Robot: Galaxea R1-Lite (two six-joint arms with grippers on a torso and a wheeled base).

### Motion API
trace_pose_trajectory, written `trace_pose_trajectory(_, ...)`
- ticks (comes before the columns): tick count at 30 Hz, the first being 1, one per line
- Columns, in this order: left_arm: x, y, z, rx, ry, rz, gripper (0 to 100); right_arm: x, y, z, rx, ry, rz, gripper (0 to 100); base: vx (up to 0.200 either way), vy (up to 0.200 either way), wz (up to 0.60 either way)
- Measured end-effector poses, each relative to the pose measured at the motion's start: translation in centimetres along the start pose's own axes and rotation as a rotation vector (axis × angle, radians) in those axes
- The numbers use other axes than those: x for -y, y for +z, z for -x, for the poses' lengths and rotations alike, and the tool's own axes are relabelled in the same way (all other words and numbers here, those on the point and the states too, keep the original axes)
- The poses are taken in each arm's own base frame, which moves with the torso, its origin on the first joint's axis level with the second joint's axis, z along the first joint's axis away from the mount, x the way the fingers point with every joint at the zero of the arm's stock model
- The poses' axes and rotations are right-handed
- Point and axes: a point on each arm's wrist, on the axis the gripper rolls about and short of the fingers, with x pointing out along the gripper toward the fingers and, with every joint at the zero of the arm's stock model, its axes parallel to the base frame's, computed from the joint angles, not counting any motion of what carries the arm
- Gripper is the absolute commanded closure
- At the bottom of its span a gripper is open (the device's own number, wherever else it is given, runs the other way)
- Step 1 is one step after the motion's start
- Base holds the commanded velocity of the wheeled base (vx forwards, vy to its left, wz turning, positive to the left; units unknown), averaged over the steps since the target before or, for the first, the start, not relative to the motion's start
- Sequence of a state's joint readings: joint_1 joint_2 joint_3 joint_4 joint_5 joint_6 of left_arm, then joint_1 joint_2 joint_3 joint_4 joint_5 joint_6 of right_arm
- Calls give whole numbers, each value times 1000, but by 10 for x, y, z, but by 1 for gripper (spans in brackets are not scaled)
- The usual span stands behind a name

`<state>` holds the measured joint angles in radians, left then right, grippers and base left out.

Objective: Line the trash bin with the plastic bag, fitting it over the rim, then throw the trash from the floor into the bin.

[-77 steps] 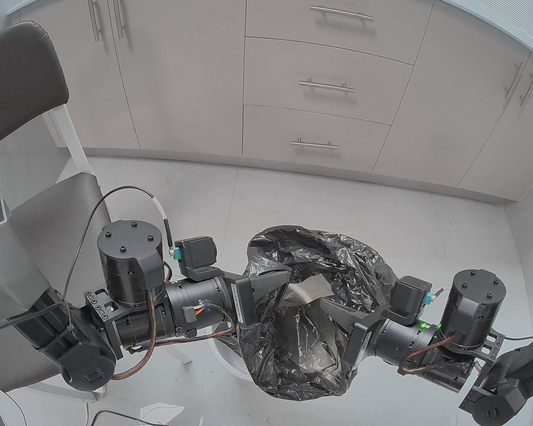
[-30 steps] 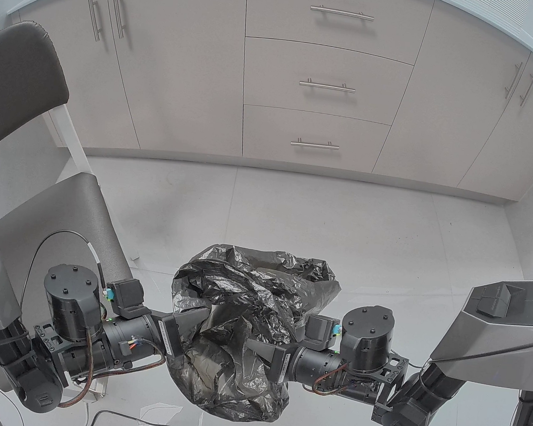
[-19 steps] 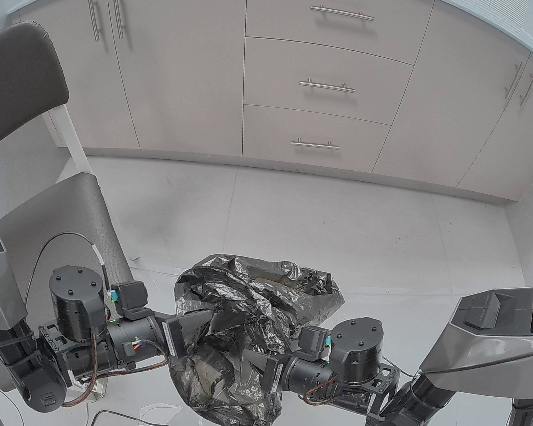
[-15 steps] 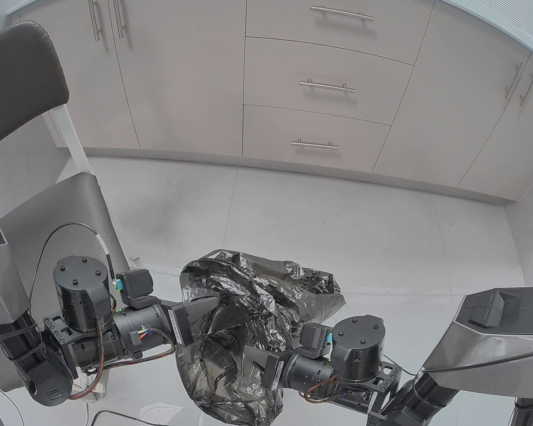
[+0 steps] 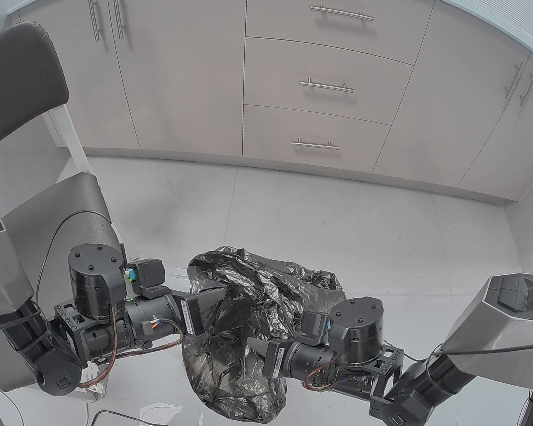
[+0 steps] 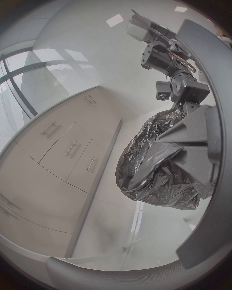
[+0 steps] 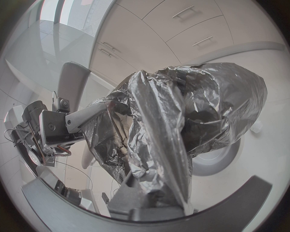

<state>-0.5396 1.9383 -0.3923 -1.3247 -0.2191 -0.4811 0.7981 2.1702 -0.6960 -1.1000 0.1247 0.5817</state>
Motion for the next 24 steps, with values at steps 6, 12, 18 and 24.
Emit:
trace_pose_trajectory(6, -2, 0, -4, 13, 33, -75, 100, -2, 4, -2, 10, 1, 3, 100, 0, 0, 0)
trace_pose_trajectory(12, -5, -3, -8, 23, 93, -101, 100, -2, 6, -2, 25, -13, 25, 100, 0, 0, 0)
trace_pose_trajectory(18, -3, -8, 5, -6, 70, -94, 100, -5, 7, -2, 30, -12, 32, 100, 0, 0, 0)
trace_pose_trajectory(24, 3, -12, 29, -55, -21, -87, 100, -8, 4, 4, -55, 104, 32, 100, 0, 0, 0)
